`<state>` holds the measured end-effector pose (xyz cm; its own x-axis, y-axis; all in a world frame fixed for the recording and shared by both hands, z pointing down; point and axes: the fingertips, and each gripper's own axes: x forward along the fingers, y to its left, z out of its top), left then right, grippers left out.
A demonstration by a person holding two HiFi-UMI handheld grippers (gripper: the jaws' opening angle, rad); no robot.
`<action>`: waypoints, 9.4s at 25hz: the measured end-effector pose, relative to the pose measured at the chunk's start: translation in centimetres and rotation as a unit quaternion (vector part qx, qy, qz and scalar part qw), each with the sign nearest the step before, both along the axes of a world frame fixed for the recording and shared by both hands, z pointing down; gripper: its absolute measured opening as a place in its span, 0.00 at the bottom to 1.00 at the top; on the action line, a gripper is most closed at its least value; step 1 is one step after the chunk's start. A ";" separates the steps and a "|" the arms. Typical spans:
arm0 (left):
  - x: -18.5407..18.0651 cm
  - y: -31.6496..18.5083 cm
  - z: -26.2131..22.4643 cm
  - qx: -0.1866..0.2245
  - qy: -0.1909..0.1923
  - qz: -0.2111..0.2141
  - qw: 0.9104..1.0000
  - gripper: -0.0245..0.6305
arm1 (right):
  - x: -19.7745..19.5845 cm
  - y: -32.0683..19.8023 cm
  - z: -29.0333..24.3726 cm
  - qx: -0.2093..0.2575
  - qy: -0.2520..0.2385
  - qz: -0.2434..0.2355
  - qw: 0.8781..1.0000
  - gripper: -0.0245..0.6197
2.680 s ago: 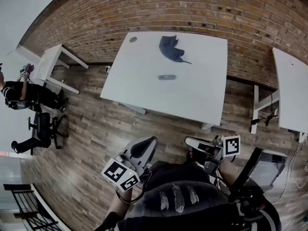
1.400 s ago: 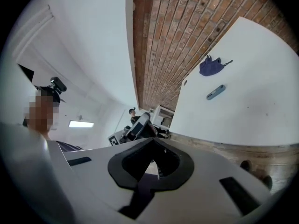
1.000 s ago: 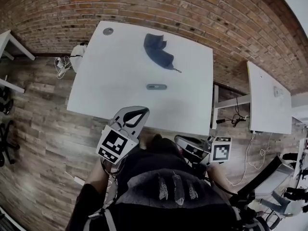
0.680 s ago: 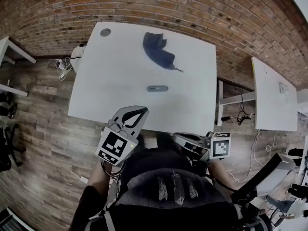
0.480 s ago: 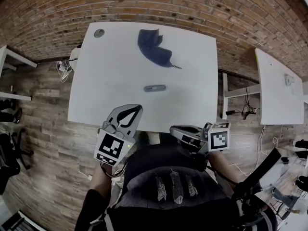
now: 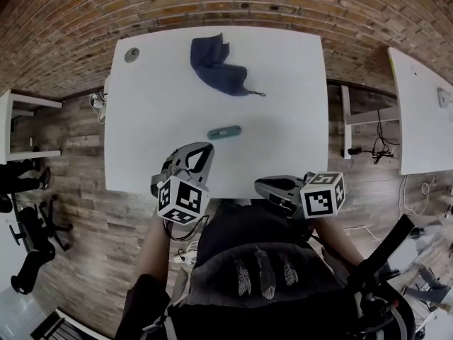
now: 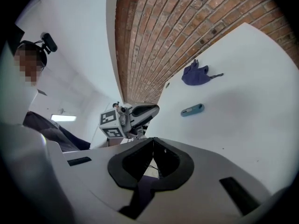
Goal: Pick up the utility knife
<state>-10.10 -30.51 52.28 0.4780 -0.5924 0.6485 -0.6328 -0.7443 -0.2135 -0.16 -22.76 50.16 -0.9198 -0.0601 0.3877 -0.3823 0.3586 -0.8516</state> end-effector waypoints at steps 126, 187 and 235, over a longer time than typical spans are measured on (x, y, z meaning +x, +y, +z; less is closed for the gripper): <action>11.1 11.8 -17.1 0.038 0.459 -0.070 0.885 0.30 | 7.4 4.2 -14.8 0.223 -0.238 0.128 0.937 0.14; -4.3 14.9 -20.5 -0.021 0.687 -0.001 0.727 0.16 | -7.1 7.4 -18.8 0.251 -0.245 0.114 0.930 0.14; 8.5 13.7 -19.0 0.009 0.472 -0.007 0.882 0.04 | 10.2 3.8 -16.2 0.214 -0.231 0.235 0.920 0.14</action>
